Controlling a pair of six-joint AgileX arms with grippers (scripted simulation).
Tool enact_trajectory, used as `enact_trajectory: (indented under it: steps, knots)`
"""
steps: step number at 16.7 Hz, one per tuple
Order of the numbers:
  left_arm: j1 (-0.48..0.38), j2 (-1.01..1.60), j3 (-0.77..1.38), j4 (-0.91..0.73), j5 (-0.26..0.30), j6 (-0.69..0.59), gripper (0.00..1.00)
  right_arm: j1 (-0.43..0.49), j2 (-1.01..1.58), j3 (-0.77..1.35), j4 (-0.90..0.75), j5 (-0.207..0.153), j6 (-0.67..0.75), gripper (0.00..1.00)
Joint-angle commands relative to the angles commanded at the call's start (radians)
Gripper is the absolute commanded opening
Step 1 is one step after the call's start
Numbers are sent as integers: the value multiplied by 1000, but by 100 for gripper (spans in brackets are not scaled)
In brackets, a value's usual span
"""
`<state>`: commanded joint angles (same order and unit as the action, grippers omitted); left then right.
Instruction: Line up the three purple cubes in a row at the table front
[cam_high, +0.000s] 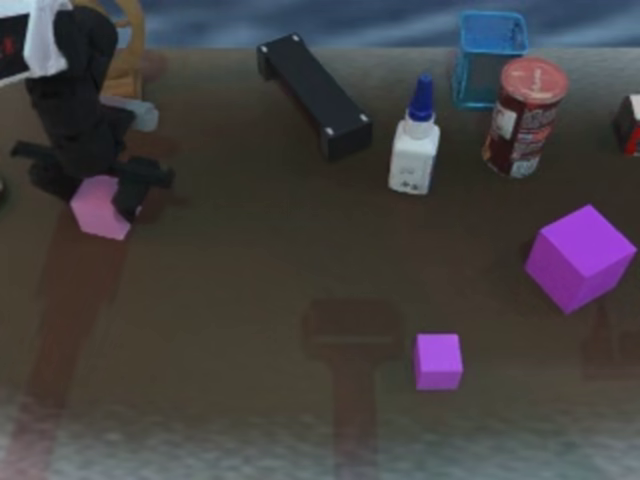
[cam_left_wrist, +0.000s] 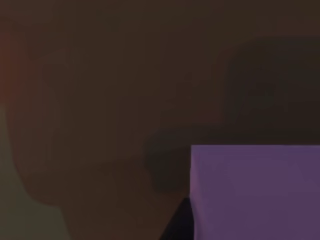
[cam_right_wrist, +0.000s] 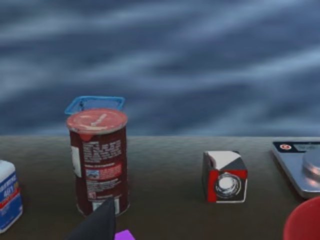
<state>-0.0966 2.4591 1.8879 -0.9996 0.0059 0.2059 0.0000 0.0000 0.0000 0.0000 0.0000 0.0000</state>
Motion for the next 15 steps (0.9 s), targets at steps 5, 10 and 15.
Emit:
enact_trajectory:
  steps: [5, 10, 15]
  knots:
    - [0, 0, 0, 0, 0, 0, 0, 0, 0, 0, 0, 0, 0, 100]
    - [2, -39, 64, -80, 8, 0, 0, 0, 0, 0, 0, 0, 0, 100]
    - [16, -82, 172, -234, 4, -3, 0, 0, 0, 0, 0, 0, 0, 100]
